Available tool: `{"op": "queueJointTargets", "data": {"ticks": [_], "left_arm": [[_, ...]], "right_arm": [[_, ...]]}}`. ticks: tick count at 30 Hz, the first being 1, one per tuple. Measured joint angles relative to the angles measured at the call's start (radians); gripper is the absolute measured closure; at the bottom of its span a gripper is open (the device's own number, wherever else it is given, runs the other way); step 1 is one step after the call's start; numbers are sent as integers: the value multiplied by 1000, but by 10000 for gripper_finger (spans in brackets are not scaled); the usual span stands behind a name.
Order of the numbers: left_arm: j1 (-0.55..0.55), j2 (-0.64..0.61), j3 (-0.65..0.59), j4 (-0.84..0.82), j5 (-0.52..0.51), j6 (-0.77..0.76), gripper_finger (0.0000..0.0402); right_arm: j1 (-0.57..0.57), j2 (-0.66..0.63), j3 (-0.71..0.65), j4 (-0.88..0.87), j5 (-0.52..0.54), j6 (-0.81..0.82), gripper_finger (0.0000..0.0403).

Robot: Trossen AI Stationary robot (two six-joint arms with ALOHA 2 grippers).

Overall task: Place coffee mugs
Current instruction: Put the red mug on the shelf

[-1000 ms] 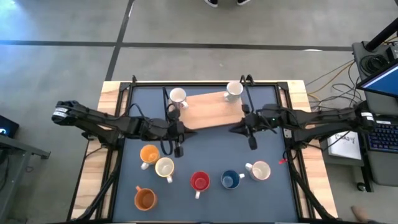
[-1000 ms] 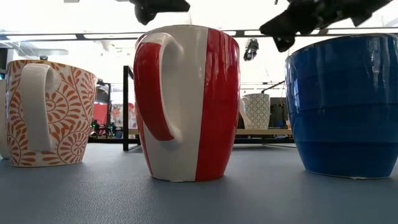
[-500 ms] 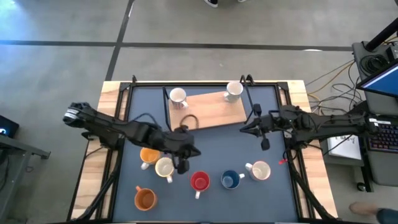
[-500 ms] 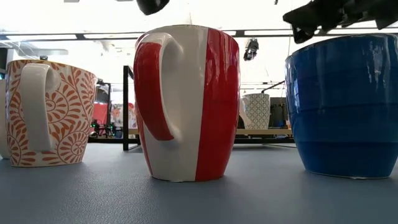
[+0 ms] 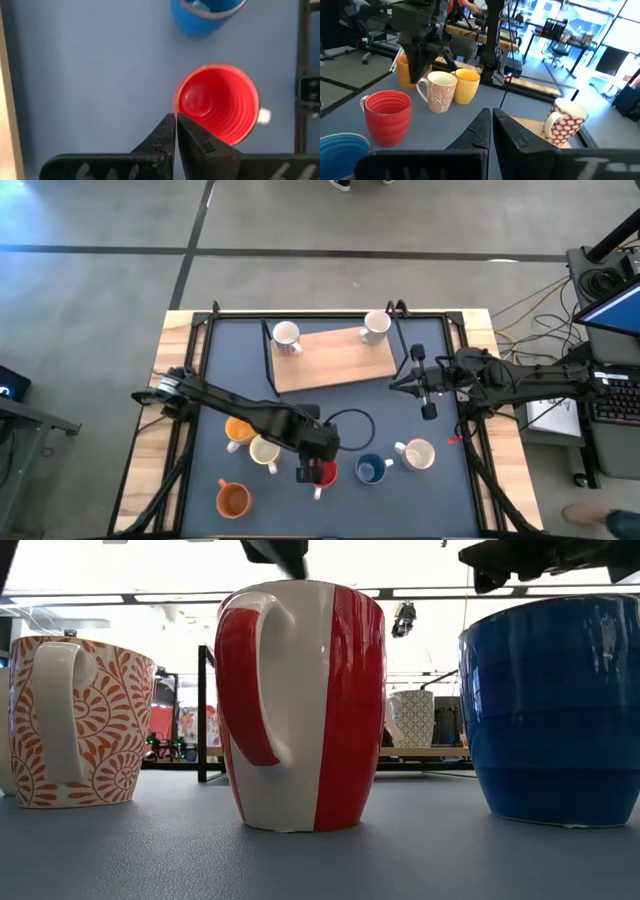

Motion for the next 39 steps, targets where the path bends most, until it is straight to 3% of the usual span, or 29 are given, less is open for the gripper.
{"op": "queueJointTargets", "data": {"ticks": [5, 11, 17, 22, 33, 39], "left_arm": [[0, 41, 83, -60, -1, -38, 391], [0, 44, 98, -77, -14, -84, 335], [0, 47, 42, -63, -57, -99, 272], [-2, 51, -28, 11, -31, -66, 248], [-1, 51, -171, 198, 59, -35, 267], [9, 50, -189, 209, 82, -21, 334]], "right_arm": [[0, -31, 0, -2, -4, -25, 394], [0, -49, -1, -24, -5, -20, 394], [0, -47, -1, -41, -5, -16, 394], [0, -47, -1, -46, -5, -9, 394], [0, -47, -1, -55, -5, 20, 394], [0, -47, -2, -55, -5, 44, 394]]}}
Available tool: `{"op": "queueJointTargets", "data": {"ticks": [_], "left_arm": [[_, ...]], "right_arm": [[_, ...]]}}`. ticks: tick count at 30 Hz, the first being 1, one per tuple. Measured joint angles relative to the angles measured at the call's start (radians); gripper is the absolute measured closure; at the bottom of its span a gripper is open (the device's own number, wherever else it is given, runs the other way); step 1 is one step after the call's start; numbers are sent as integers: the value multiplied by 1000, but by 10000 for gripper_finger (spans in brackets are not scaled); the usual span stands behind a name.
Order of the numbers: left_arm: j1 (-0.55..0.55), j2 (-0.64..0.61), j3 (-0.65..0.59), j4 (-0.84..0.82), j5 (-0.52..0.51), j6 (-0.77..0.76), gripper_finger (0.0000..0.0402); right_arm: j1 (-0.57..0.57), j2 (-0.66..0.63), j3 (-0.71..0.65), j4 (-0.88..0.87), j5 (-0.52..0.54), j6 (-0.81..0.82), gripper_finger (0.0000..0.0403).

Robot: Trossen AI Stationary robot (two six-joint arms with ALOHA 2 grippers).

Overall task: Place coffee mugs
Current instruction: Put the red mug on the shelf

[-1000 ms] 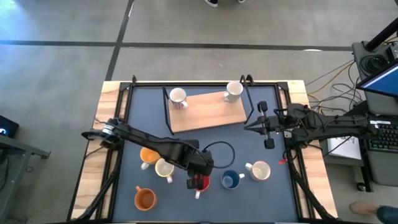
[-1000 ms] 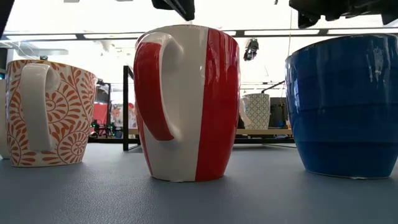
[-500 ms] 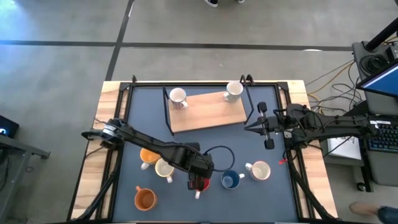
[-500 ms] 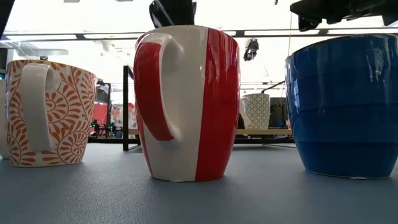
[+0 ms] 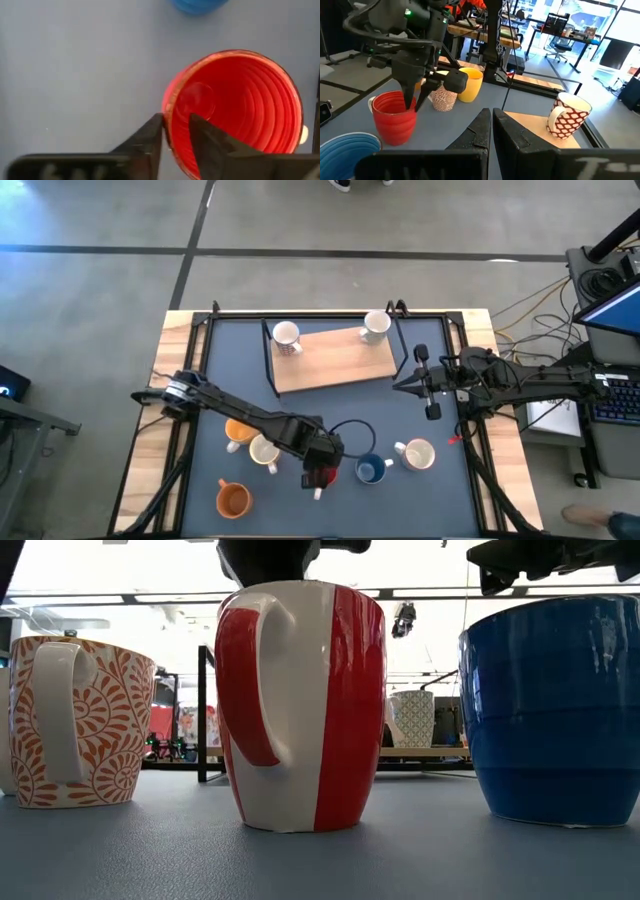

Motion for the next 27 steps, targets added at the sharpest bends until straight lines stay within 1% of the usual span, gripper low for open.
{"op": "queueJointTargets", "data": {"ticks": [2, 4, 10, 17, 20, 23, 27], "left_arm": [[7, 0, 3, 3, 12, 2, 377], [13, 0, 4, 4, 27, 6, 392], [19, 0, 28, -3, 50, 66, 397], [50, -33, 117, -58, 46, 186, 399], [80, -52, 170, -57, 50, 256, 400], [127, -57, 245, -102, 50, 326, 400], [194, -57, 318, -134, 4, 425, 401]], "right_arm": [[0, 0, -3, 0, 0, 1, 394], [0, 0, -5, -2, 0, 9, 394], [0, 0, -7, -10, 0, 38, 394], [0, 1, -7, -13, 0, 30, 394], [0, 1, -7, -15, 0, 28, 394], [0, 1, -7, -16, 0, 28, 394], [0, 1, -7, -17, 0, 22, 394]]}}
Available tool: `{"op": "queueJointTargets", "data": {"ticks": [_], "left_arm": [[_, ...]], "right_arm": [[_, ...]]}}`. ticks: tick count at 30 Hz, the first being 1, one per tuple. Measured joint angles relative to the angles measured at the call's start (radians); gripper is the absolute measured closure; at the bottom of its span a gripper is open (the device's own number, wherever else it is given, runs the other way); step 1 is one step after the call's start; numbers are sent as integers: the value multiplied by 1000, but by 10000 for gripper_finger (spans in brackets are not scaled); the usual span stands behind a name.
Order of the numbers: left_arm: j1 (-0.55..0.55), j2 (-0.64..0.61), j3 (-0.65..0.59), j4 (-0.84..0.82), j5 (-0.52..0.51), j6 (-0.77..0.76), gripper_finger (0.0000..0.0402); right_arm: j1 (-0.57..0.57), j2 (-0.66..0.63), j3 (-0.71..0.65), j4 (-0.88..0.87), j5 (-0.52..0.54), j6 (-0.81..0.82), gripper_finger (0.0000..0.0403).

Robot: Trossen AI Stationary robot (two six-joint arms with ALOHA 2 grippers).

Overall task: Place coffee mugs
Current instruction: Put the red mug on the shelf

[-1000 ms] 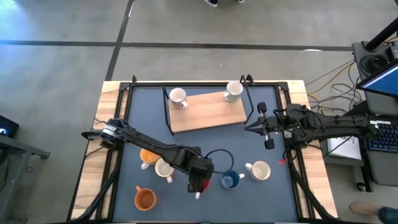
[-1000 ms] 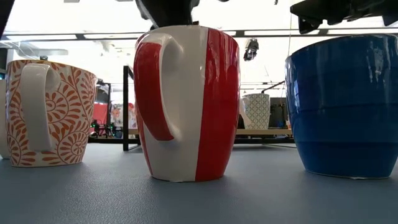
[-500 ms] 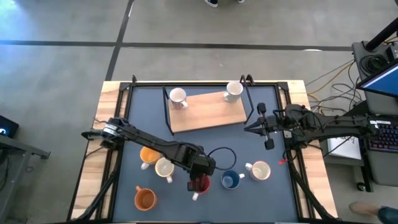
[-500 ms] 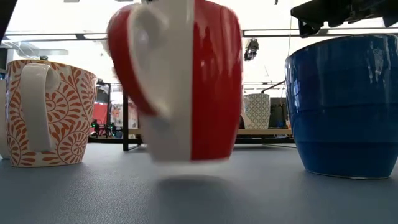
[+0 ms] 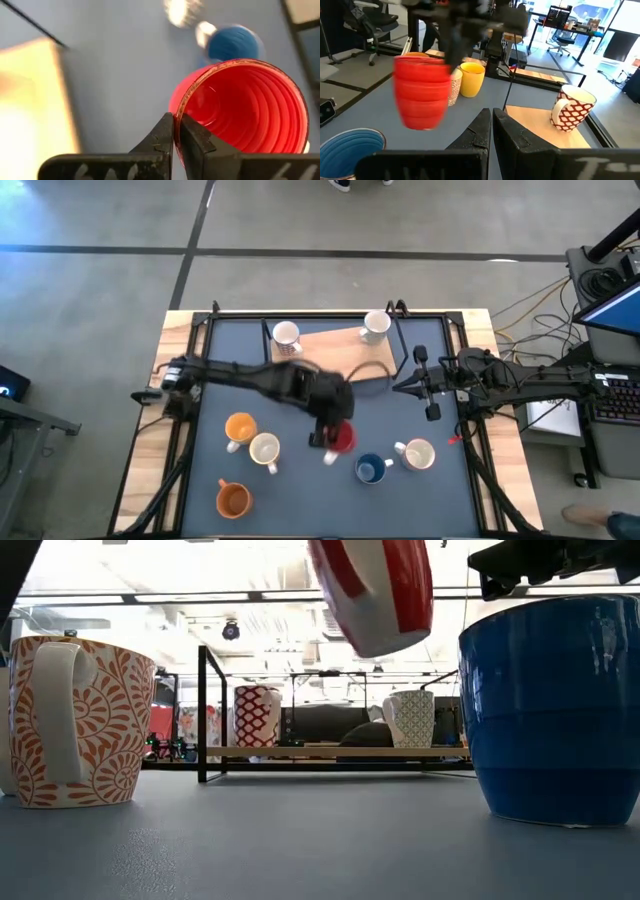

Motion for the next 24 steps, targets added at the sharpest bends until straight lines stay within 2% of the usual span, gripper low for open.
{"op": "queueJointTargets", "data": {"ticks": [5, 10, 18, 24], "left_arm": [[81, 0, 58, -14, -90, 144, 401], [189, 0, 67, -3, -102, 212, 401], [401, 0, -6, 119, -117, 75, 401], [517, 4, -68, 198, -116, 44, 402]], "right_arm": [[0, 0, 0, -8, 0, -9, 394], [0, 0, 0, -11, 0, -7, 394], [0, 0, 0, -12, 1, 19, 394], [0, 1, 0, -20, 1, 46, 394]]}}
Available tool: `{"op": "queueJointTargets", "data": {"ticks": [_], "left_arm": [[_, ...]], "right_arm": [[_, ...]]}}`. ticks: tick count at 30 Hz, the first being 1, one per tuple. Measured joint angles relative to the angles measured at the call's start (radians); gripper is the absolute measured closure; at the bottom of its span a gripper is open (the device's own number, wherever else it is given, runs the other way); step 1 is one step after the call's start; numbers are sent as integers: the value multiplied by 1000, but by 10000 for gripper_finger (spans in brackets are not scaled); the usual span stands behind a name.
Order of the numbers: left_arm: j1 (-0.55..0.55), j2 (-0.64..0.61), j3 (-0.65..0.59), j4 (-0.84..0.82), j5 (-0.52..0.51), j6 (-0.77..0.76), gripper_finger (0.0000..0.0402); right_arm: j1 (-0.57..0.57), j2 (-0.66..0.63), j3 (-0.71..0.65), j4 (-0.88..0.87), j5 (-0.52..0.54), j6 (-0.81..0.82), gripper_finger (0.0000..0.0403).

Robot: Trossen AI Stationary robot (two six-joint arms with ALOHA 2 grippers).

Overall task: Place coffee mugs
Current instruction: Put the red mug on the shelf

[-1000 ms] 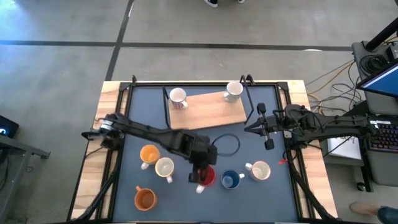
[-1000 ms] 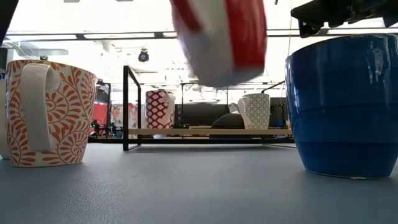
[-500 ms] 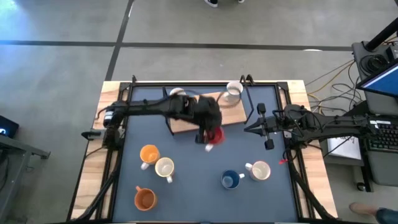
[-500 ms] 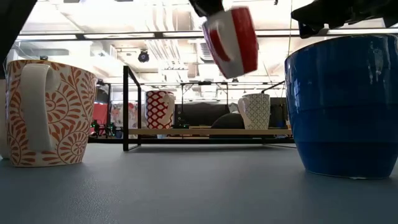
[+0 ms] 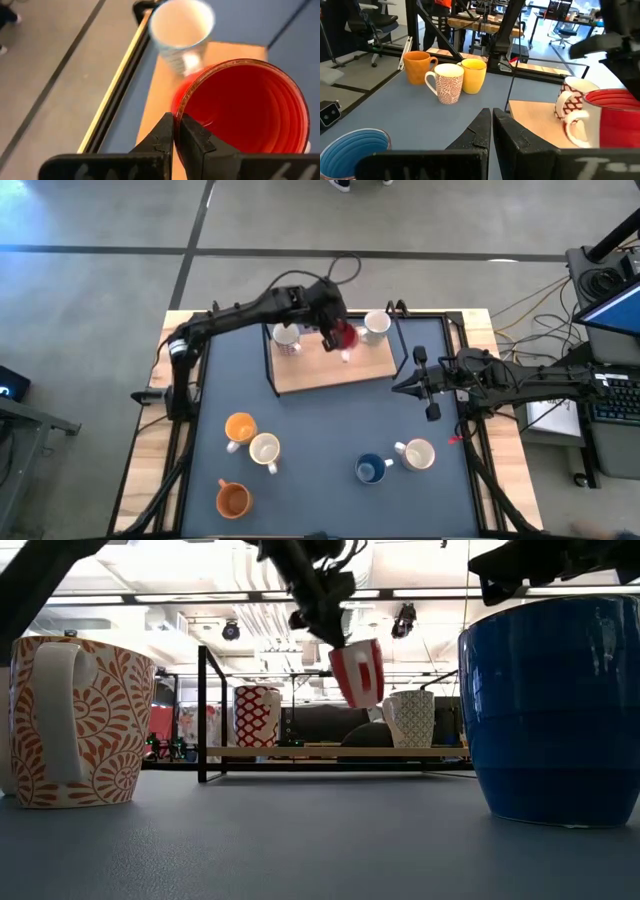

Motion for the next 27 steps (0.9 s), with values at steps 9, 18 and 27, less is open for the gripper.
{"op": "queueJointTargets", "data": {"ticks": [9, 18, 27], "left_arm": [[54, 53, 1, 8, 9, -9, 401], [54, 99, 2, 38, 10, -13, 401], [54, 130, 2, 42, 10, -36, 395]], "right_arm": [[0, 0, 0, -22, 7, 13, 394], [0, 0, 0, -38, 8, 18, 394], [0, 0, 0, -41, 8, 17, 394]]}}
